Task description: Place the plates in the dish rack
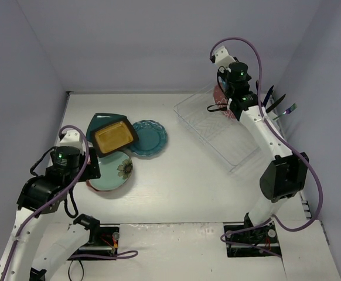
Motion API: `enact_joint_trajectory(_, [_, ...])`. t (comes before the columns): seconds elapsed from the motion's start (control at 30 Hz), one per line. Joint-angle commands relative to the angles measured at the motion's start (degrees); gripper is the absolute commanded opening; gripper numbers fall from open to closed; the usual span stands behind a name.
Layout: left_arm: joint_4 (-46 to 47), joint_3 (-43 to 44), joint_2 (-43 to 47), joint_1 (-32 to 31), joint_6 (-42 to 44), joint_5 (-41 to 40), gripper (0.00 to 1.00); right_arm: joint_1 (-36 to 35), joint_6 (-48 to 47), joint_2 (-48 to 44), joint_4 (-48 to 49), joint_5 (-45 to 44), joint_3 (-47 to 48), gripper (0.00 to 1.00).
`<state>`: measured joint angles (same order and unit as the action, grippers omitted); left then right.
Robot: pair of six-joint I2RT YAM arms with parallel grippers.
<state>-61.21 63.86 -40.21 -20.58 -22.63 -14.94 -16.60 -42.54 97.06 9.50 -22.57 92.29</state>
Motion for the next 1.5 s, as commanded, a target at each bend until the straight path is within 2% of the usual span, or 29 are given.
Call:
enact_joint_trajectory(0.0, [4.08, 2.59, -1.98, -0.16, 1.19, -1.23, 0.76, 1.13, -3.16, -1.17, 15.38, 2.17, 1.40, 0.00])
enact_joint_trajectory(0.3, [6.45, 1.63, -3.48, -0.25, 1.63, -1.67, 0.76, 3.68, -5.09, -0.73, 18.80, 6.39, -5.44, 0.00])
enact_joint_trajectory(0.4, [7.16, 1.10, -3.56, -0.25, 1.54, -1.58, 0.76, 4.12, -9.39, -0.82, 26.33, 7.18, -10.09, 0.00])
enact_joint_trajectory(0.6, [7.42, 0.66, -3.13, -0.25, 1.28, -1.94, 0.76, 5.09, -15.97, 0.76, 34.43, 10.17, -13.71, 0.00])
enact_joint_trajectory(1.03, [7.42, -0.49, -2.86, -0.25, -0.04, -2.46, 0.76, 4.65, -25.30, -0.99, 46.13, 17.82, -16.00, 0.00])
enact_joint_trajectory(1.17, [8.12, -0.57, -3.21, -0.25, -0.04, -2.55, 0.76, 4.91, -26.89, -0.56, 45.08, 20.72, -15.39, 0.00])
enact_joint_trajectory(1.47, [7.69, -0.31, -3.30, -0.25, 0.39, -3.08, 0.76, 5.44, -32.07, 1.91, 49.90, 24.15, -19.43, 0.00])
